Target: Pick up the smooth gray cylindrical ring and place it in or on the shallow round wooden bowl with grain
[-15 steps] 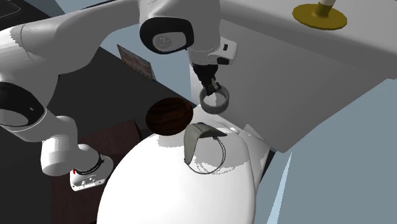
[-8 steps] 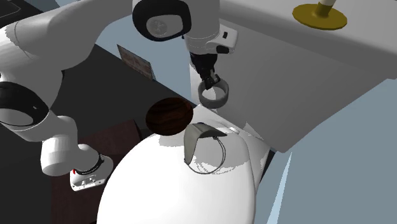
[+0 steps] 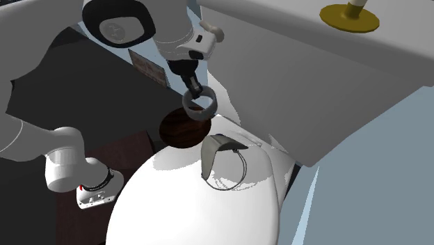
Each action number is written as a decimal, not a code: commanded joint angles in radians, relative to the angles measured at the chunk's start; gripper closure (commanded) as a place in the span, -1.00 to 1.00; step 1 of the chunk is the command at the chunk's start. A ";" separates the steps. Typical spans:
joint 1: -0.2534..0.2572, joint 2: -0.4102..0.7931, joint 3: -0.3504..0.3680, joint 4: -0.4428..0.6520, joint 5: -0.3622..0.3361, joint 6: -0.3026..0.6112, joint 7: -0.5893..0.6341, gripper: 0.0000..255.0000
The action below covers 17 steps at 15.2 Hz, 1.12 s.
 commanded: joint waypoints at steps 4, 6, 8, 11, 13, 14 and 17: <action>0.005 -0.173 0.037 -0.155 -0.024 -0.015 0.046 1.00; 0.004 -0.185 0.038 -0.194 -0.026 0.013 0.046 1.00; 0.003 -0.196 0.038 -0.232 -0.027 0.040 0.045 1.00; 0.001 -0.211 0.038 -0.287 -0.029 0.080 0.045 1.00; 0.000 -0.220 0.038 -0.322 -0.030 0.106 0.045 1.00; 0.000 -0.224 0.038 -0.339 -0.031 0.119 0.044 1.00; -0.001 -0.235 0.038 -0.390 -0.033 0.159 0.043 1.00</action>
